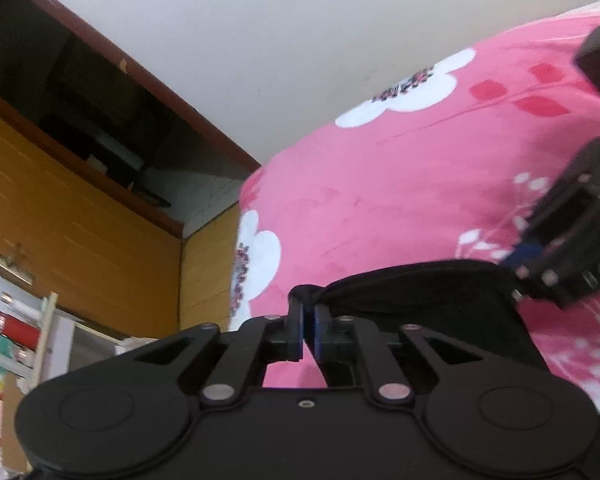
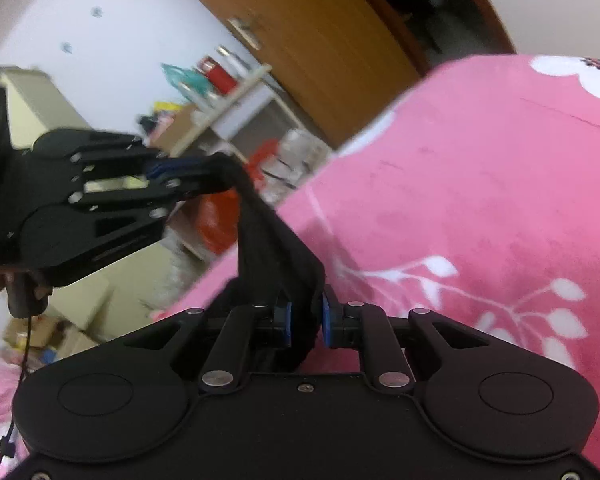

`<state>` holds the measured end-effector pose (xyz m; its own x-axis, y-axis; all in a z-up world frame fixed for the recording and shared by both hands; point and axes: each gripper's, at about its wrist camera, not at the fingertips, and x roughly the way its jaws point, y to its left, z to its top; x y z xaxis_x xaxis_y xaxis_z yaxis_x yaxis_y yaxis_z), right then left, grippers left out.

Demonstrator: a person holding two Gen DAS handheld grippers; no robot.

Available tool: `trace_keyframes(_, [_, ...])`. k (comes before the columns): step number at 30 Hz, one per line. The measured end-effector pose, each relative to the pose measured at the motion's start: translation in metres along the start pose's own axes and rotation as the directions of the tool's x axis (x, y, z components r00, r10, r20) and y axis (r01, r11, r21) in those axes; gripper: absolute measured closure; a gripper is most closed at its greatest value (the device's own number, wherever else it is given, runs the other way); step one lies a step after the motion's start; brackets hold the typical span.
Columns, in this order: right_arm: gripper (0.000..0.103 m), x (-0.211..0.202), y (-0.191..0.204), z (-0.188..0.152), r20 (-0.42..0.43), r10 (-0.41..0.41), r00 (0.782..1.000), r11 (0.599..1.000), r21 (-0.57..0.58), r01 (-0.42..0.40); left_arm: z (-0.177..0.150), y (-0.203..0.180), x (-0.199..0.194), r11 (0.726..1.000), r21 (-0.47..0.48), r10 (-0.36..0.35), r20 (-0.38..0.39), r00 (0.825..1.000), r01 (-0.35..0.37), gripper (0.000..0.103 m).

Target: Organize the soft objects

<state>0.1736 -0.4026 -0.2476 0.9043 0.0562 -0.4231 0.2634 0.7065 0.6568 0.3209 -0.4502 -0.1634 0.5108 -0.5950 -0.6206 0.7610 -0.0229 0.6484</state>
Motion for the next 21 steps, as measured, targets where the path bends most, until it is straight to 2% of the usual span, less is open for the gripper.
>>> trace_keyframes(1, [0.081, 0.002, -0.002, 0.000, -0.009, -0.019, 1.000, 1.000, 0.004, 0.019, 0.000, -0.003, 0.006, 1.000, 0.007, 0.013, -0.002, 1.000, -0.013, 0.078])
trace_keyframes(2, [0.081, 0.002, -0.006, 0.000, -0.012, -0.048, 0.999, 0.999, 0.013, 0.048, 0.002, -0.012, 0.024, 0.998, 0.045, 0.049, 0.006, 0.999, -0.049, 0.075])
trace_keyframes(5, [0.077, -0.002, -0.015, 0.002, -0.002, -0.085, 0.996, 0.995, 0.053, 0.085, 0.004, -0.017, 0.040, 0.996, 0.061, 0.062, -0.010, 0.998, -0.061, 0.073])
trace_keyframes(7, [0.066, -0.007, -0.020, 0.004, 0.011, -0.102, 0.995, 0.991, 0.083, 0.101, 0.004, -0.013, 0.042, 0.999, 0.025, 0.044, -0.028, 0.999, -0.043, 0.073])
trace_keyframes(8, [0.063, -0.010, -0.023, 0.005, 0.015, -0.106, 0.994, 0.990, 0.092, 0.104, 0.001, -0.005, 0.037, 0.999, -0.036, 0.009, -0.027, 1.000, -0.010, 0.073])
trace_keyframes(9, [0.063, -0.012, -0.025, 0.005, 0.011, -0.101, 0.995, 0.990, 0.098, 0.099, 0.000, -0.003, 0.037, 0.999, -0.046, 0.004, -0.029, 1.000, -0.005, 0.073])
trace_keyframes(11, [0.061, -0.015, -0.030, 0.004, -0.004, -0.075, 0.997, 0.992, 0.100, 0.075, -0.010, 0.012, 0.030, 0.985, -0.164, -0.058, -0.035, 0.998, 0.052, 0.071])
trace_keyframes(12, [0.061, -0.016, -0.032, 0.003, -0.014, -0.061, 0.998, 0.993, 0.097, 0.062, -0.015, 0.017, 0.027, 0.973, -0.209, -0.103, -0.022, 0.994, 0.096, 0.063])
trace_keyframes(13, [0.061, -0.016, -0.033, 0.002, -0.024, -0.054, 0.998, 0.995, 0.086, 0.055, -0.021, 0.023, 0.030, 0.948, -0.264, -0.192, -0.033, 0.981, 0.177, 0.057])
trace_keyframes(14, [0.060, -0.016, -0.034, 0.002, -0.035, -0.043, 0.998, 0.997, 0.069, 0.045, -0.028, 0.028, 0.032, 0.913, -0.319, -0.281, -0.038, 0.959, 0.255, 0.052])
trace_keyframes(15, [0.058, -0.015, -0.034, 0.002, -0.044, -0.031, 0.999, 0.998, 0.056, 0.033, -0.035, 0.029, 0.038, 0.895, -0.356, -0.311, -0.067, 0.948, 0.268, 0.053])
trace_keyframes(17, [0.053, -0.015, -0.034, 0.003, -0.056, -0.003, 0.998, 0.999, 0.048, 0.006, -0.044, 0.029, 0.044, 0.898, -0.374, -0.284, -0.083, 0.955, 0.234, 0.053])
trace_keyframes(18, [0.053, -0.015, -0.032, 0.002, -0.060, 0.006, 0.998, 0.999, 0.041, -0.004, -0.049, 0.034, 0.049, 0.884, -0.410, -0.280, -0.081, 0.957, 0.224, 0.054])
trace_keyframes(19, [0.053, -0.014, -0.027, 0.004, -0.063, 0.006, 0.998, 0.999, 0.033, -0.004, -0.057, 0.042, 0.056, 0.833, -0.493, -0.332, -0.082, 0.940, 0.251, 0.055])
trace_keyframes(20, [0.060, -0.011, -0.022, 0.005, -0.068, 0.005, 0.998, 1.000, 0.024, -0.004, -0.064, 0.050, 0.064, 0.773, -0.573, -0.384, -0.077, 0.920, 0.274, 0.072])
trace_keyframes(21, [0.070, -0.011, -0.020, 0.006, -0.071, 0.000, 0.997, 1.000, 0.017, 0.001, -0.068, 0.054, 0.067, 0.736, -0.614, -0.411, -0.072, 0.909, 0.284, 0.093])
